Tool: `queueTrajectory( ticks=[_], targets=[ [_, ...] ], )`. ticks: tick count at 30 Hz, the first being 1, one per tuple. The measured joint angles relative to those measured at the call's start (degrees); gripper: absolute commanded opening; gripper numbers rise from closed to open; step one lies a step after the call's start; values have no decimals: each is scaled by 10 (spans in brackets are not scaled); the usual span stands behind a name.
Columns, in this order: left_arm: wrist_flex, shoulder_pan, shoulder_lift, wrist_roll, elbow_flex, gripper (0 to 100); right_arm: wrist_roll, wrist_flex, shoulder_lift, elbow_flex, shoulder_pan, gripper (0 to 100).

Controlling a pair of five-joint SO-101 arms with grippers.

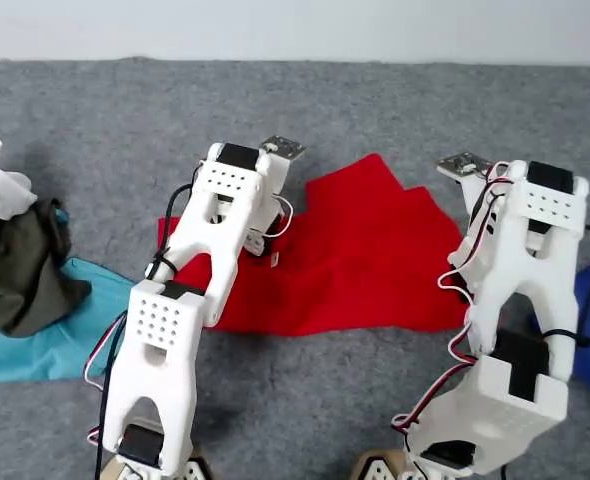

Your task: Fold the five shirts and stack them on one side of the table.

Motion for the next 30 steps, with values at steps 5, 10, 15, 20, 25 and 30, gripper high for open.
queueTrajectory(
  ticks=[5,10,15,20,25,30],
  targets=[
    [12,0,0,1,-25,13,-1,0,0,0,0,497],
    [13,1,-30,28,-26,13,-2,0,0,0,-11,497],
    [13,0,-84,33,-11,13,-2,0,0,0,-13,497],
    [13,-18,-144,33,70,13,-2,0,0,0,-13,497],
    [13,-80,-178,33,129,13,-2,0,0,0,-13,497],
    [14,-180,-178,33,131,13,-2,0,0,0,-13,497]
  ],
)
